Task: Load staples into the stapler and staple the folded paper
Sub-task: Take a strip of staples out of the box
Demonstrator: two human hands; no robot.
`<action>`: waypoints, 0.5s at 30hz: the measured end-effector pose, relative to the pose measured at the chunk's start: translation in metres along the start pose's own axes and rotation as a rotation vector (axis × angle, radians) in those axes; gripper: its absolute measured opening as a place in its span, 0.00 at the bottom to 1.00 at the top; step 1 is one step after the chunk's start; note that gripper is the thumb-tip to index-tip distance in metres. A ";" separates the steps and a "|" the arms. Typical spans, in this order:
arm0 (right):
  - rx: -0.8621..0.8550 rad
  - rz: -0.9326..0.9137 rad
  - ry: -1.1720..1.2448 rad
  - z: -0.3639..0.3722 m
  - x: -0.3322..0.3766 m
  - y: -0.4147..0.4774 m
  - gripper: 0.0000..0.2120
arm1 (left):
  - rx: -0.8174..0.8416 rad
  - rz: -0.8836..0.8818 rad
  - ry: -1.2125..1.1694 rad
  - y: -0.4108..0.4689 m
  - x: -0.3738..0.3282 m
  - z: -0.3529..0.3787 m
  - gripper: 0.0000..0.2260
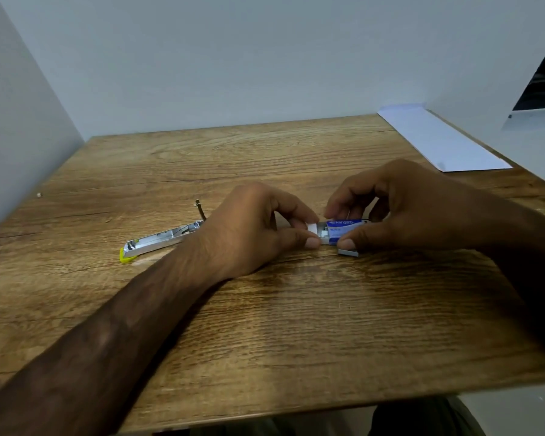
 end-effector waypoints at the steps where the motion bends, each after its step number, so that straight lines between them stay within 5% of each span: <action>1: -0.003 -0.001 0.002 0.000 0.000 0.000 0.18 | -0.004 0.007 0.006 0.000 -0.002 0.000 0.11; 15: -0.096 -0.018 0.038 0.006 0.004 0.002 0.19 | -0.037 -0.056 0.012 -0.002 -0.004 0.001 0.12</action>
Point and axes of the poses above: each hand's wrist, its own y-axis towards the middle knuckle, its own z-axis out of the palm, x = y × z, the point moved 7 cm from there along y, towards the middle knuckle, and after that the axes turned 10 degrees about y, right-handed, at the moved point
